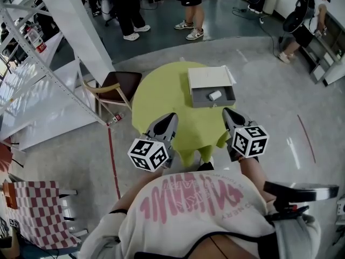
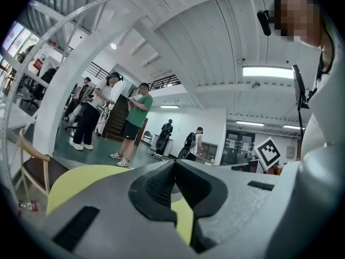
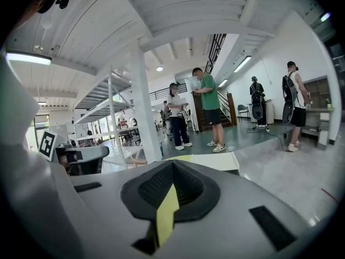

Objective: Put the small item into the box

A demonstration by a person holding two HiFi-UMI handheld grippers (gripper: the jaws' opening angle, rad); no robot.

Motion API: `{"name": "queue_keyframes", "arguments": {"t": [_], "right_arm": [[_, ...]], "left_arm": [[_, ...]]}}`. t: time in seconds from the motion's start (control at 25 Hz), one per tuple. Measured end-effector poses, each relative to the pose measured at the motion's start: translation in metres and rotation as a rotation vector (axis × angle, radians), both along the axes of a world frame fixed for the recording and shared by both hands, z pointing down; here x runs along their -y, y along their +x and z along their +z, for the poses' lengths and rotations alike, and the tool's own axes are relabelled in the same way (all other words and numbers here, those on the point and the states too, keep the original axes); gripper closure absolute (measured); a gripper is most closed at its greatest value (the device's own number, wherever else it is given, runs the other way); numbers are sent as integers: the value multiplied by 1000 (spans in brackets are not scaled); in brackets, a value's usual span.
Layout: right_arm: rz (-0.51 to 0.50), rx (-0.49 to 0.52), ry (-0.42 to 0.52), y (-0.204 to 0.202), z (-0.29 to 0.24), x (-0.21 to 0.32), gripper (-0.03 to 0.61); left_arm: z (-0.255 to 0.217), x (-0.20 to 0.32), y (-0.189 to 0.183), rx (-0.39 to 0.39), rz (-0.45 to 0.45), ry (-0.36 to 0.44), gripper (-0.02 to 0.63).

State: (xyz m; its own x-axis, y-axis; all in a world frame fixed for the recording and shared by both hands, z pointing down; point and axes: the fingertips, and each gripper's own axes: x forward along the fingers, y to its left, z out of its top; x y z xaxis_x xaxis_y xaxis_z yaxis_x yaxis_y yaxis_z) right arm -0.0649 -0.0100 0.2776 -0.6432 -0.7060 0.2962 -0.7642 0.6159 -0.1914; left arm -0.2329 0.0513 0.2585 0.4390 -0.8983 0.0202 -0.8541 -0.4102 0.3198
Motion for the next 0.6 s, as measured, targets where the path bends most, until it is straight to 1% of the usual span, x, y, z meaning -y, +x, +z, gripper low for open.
{"name": "queue_keyframes", "arguments": {"t": [0.6], "right_arm": [[30,1,-21,13,2,-3,574]], "left_arm": [[-2,3,8,-1,27,2,606]]}}
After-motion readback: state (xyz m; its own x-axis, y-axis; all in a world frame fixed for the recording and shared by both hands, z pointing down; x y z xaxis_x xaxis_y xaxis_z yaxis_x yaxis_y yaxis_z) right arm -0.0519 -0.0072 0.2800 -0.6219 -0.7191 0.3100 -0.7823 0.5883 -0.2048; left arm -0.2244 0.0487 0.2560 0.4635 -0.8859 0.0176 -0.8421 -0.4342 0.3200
